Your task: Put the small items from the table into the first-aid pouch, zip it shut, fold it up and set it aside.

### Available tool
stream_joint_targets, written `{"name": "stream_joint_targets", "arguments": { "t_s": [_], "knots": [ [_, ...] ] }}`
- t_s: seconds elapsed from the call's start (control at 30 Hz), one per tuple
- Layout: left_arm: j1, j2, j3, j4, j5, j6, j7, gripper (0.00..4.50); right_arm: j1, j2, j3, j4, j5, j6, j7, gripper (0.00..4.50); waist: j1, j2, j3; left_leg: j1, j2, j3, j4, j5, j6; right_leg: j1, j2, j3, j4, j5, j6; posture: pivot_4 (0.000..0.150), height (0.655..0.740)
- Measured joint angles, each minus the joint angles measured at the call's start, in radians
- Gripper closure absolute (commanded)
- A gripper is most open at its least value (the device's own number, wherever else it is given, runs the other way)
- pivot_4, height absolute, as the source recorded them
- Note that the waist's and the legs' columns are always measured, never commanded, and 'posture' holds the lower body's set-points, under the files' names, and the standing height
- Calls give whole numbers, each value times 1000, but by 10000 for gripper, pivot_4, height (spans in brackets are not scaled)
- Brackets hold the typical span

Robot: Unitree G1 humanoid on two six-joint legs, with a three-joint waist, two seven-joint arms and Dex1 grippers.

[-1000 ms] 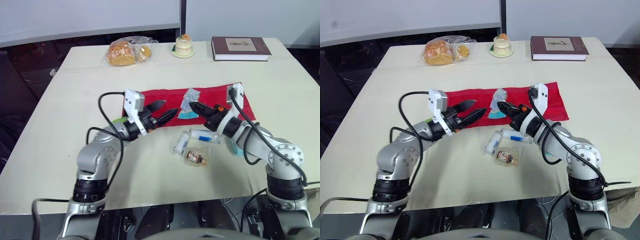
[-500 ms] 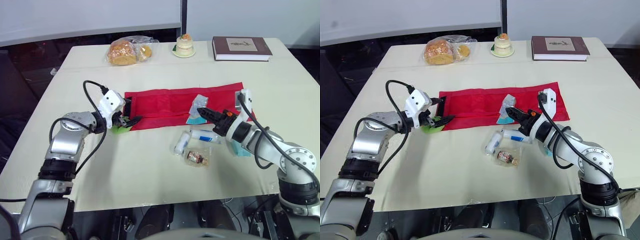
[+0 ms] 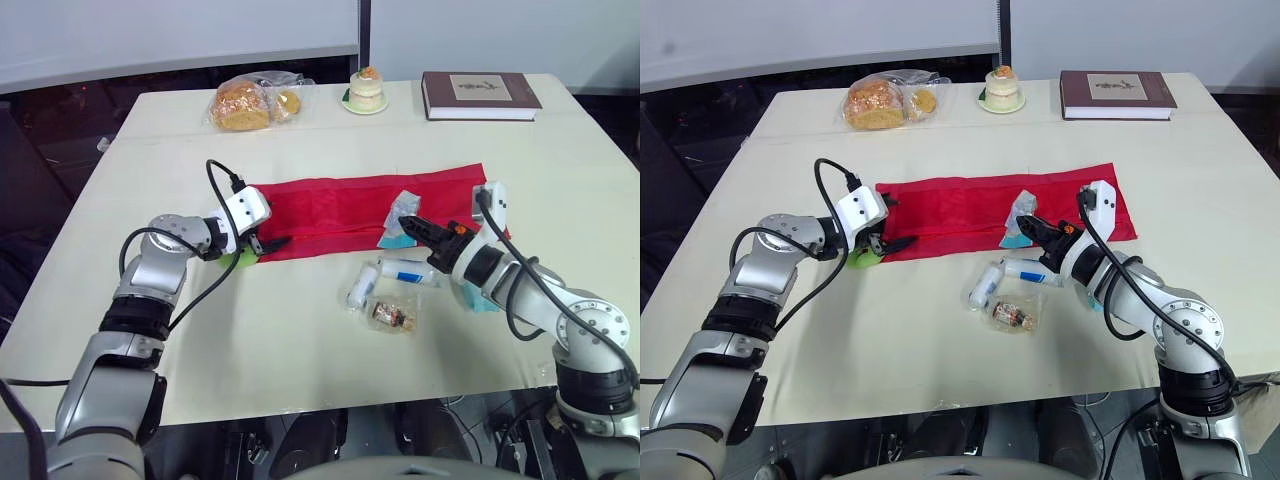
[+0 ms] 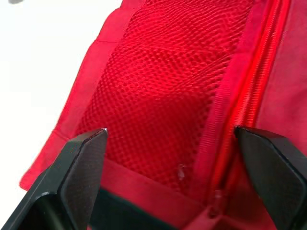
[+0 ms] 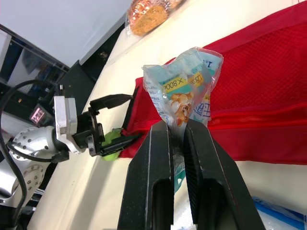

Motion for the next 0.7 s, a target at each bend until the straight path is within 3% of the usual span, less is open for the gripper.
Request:
{"name": "stream_joint_targets", "arguments": {
  "t_s": [0.13, 0.17, 0.37, 0.5, 0.53, 0.7],
  "knots": [
    [-31, -22, 0, 45, 18, -15, 18, 382, 1, 7, 1, -8, -8, -6, -8, 45000, 1, 0, 0, 0, 0, 0, 1, 0, 0, 0, 1, 0, 0, 0, 0, 1500, 7289],
    [-35, -24, 2, 51, 19, -16, 20, 2730, 1, 10, 2, -11, -11, -7, -10, 45000, 1, 0, 0, 0, 0, 0, 1, 0, 0, 0, 1, 0, 0, 0, 0, 1500, 7289],
    [-36, -45, 9, 60, 9, -31, -11, 24919, 2, 14, 3, -26, -15, -12, -11, 45000, 1, 0, 0, 0, 0, 0, 1, 0, 0, 0, 3, 0, 1, 0, 0, 1500, 7289],
    [-26, -67, 11, 34, -25, -39, -72, 42052, 2, 27, 15, -26, -19, -13, -10, 45000, 0, 0, 0, -1, 0, 0, 1, 0, 0, 0, 3, 0, 1, 0, 0, 1500, 7289],
    [-26, -70, 11, 33, -25, -40, -78, 43792, 2, 31, 18, -25, -20, -12, -9, 45000, 0, 0, 0, -1, 0, 0, 1, 0, 0, 0, 3, 0, 1, 0, 0, 1500, 7289],
    [-48, -100, 8, 38, -24, -62, -112, 43792, -9, 58, 56, 17, -17, 6, 7, 45000, 1, 0, 0, -1, 0, 0, 1, 0, 0, 0, 3, 0, 1, 0, 0, 1500, 7289]
  ]
}}
